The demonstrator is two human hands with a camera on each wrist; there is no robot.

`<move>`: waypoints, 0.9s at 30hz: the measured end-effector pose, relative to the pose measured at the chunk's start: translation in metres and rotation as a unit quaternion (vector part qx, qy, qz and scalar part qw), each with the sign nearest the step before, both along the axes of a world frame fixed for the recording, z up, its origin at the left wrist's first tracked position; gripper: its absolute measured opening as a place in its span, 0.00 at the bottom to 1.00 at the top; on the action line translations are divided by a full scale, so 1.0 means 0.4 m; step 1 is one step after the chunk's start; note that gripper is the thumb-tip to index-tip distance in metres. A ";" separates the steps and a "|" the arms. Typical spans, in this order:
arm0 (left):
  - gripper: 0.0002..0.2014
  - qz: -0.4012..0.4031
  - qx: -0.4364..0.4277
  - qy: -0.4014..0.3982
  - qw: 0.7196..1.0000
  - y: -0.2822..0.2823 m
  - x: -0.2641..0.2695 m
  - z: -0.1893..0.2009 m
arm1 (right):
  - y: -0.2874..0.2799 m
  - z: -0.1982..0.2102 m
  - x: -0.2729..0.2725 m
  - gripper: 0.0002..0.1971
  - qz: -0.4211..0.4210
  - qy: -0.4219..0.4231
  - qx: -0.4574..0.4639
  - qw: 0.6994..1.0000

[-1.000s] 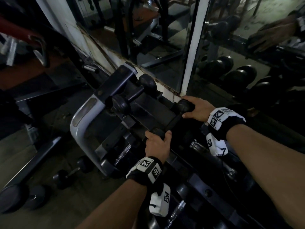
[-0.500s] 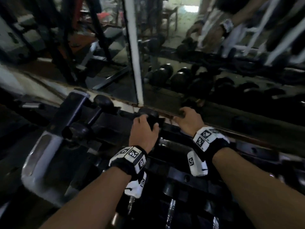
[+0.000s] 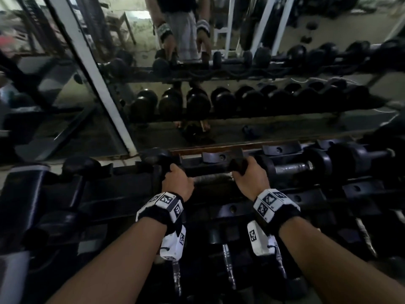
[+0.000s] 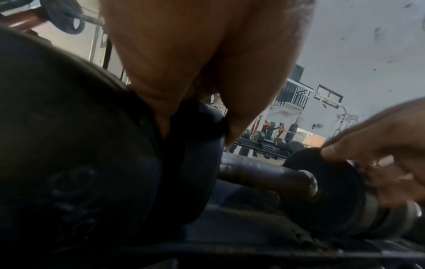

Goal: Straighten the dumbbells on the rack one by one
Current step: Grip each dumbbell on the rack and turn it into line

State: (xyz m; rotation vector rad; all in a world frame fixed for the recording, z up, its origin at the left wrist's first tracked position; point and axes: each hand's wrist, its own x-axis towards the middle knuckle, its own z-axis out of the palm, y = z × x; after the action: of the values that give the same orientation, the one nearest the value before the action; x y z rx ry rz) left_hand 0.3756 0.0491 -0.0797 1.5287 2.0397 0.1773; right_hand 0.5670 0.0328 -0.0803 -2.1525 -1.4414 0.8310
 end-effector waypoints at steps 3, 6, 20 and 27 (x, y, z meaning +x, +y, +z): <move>0.25 0.001 -0.008 -0.009 1.000 0.013 -0.002 0.001 | 0.028 -0.021 0.001 0.31 -0.044 0.045 -0.066 0.996; 0.23 0.011 -0.004 -0.014 1.000 0.020 0.004 -0.006 | 0.048 -0.046 0.003 0.32 -0.061 0.060 -0.075 0.994; 0.29 0.163 0.130 -0.096 0.973 -0.016 0.085 0.088 | 0.110 0.064 0.099 0.26 0.034 0.045 0.061 0.997; 0.33 0.321 0.238 -0.123 0.908 -0.065 0.239 0.124 | 0.198 0.157 0.206 0.29 0.179 0.038 0.144 0.973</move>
State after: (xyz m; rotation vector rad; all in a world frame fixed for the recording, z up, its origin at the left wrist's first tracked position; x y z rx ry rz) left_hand 0.4711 0.0233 -0.0300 0.9383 2.3123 1.1354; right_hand 0.6496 0.1122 -0.0174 -1.6578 -1.8153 0.7569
